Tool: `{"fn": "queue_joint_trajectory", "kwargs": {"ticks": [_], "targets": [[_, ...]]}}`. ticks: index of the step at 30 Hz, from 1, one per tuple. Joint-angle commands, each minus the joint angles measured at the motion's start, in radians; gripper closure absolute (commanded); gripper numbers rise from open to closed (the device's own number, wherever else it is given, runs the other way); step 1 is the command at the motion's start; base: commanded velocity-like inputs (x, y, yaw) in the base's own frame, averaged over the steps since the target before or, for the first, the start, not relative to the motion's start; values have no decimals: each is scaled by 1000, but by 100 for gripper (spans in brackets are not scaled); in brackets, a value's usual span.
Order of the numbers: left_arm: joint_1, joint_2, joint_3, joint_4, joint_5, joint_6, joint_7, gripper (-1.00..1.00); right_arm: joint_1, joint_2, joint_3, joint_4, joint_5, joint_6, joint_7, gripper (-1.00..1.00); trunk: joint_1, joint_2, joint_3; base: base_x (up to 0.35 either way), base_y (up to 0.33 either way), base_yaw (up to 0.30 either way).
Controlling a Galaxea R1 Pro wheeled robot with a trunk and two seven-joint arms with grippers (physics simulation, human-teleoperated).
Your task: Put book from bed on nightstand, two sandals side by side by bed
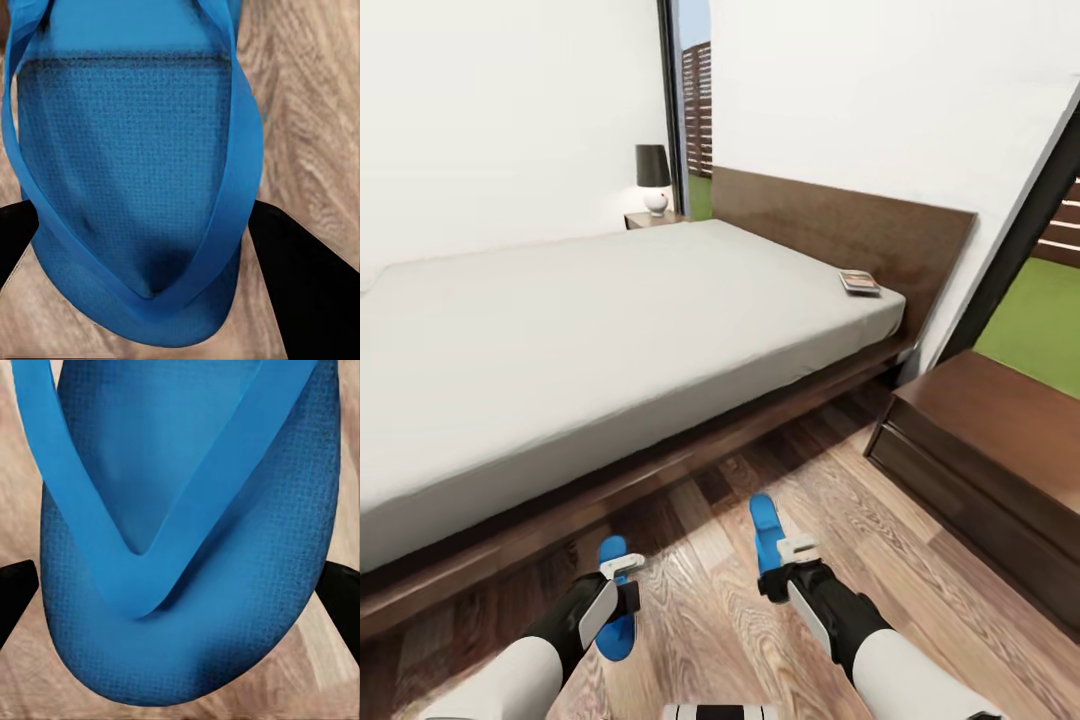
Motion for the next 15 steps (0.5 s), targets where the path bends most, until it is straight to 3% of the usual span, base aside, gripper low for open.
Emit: {"fn": "queue_joint_trajectory", "kwargs": {"ticks": [1,6,15], "targets": [[0,0,-2,-2,9,4,7,100,-1,-2,8,-2,-11,16,1,100,0,0,-1,0,0,246],[0,0,-1,-2,6,4,7,100,-4,-6,8,-4,-9,57,69,100,0,0,-5,0,0,242],[0,-1,-1,-2,5,3,7,100,-4,1,9,-4,-7,56,75,100,0,0,-11,0,0,240]]}}
